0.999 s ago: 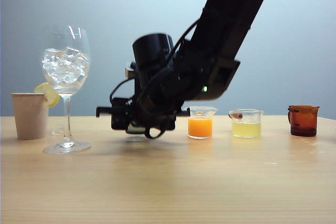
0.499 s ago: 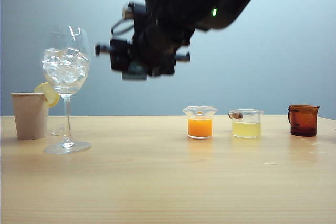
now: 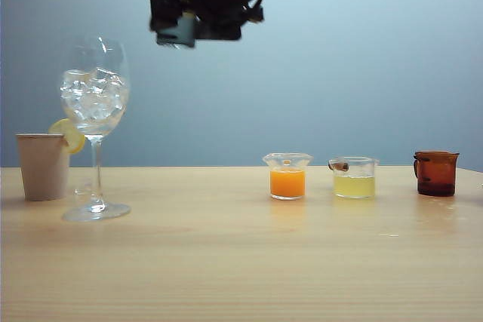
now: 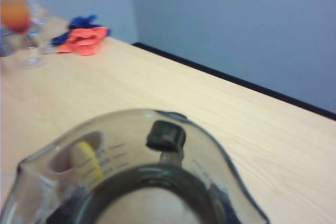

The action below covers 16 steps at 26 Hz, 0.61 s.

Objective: Pick up the first measuring cup from the left, pour the coconut rum inside into the goblet, and finally put the measuring cup back in its original place.

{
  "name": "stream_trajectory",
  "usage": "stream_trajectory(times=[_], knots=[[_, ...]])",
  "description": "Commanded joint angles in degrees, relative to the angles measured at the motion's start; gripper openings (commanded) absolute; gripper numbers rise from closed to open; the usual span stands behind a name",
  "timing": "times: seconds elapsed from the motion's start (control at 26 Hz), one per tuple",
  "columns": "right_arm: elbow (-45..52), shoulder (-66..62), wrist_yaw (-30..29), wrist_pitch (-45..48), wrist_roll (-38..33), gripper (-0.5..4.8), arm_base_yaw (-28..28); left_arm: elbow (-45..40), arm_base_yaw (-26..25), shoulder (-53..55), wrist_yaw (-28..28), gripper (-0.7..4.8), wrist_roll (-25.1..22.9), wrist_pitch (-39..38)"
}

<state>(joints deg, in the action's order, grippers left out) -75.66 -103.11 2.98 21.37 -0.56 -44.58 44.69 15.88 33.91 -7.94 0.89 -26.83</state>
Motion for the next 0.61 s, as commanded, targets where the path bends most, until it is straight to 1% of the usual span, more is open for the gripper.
stream_trajectory(times=[0.04,0.12,0.15,0.31,0.38,0.61], knots=[[-5.95,0.68,-4.66,-5.92,2.14,2.37,-0.13,0.15,-0.11,-0.11,-0.20,-0.03,-0.26,0.57],[-7.41,0.68,-4.74,-6.34,2.78,2.37,-0.13,0.15,-0.11,-0.11,-0.20,-0.03,-0.24,0.57],[-8.37,0.68,-5.92,-6.29,3.56,2.37,-0.07,0.15,-0.11,-0.11,-0.20,-0.03,-0.24,0.57],[-10.21,0.57,-7.65,-7.06,3.67,2.37,0.20,0.15,-0.11,-0.11,-0.20,-0.03,-0.24,0.57],[-11.74,0.52,-7.63,-9.42,3.65,2.37,0.20,0.15,-0.11,-0.11,-0.20,-0.03,-0.26,0.57],[-14.47,-1.27,-10.12,-9.92,3.82,2.37,0.79,0.15,-0.11,-0.11,-0.20,-0.03,-0.24,0.57]])
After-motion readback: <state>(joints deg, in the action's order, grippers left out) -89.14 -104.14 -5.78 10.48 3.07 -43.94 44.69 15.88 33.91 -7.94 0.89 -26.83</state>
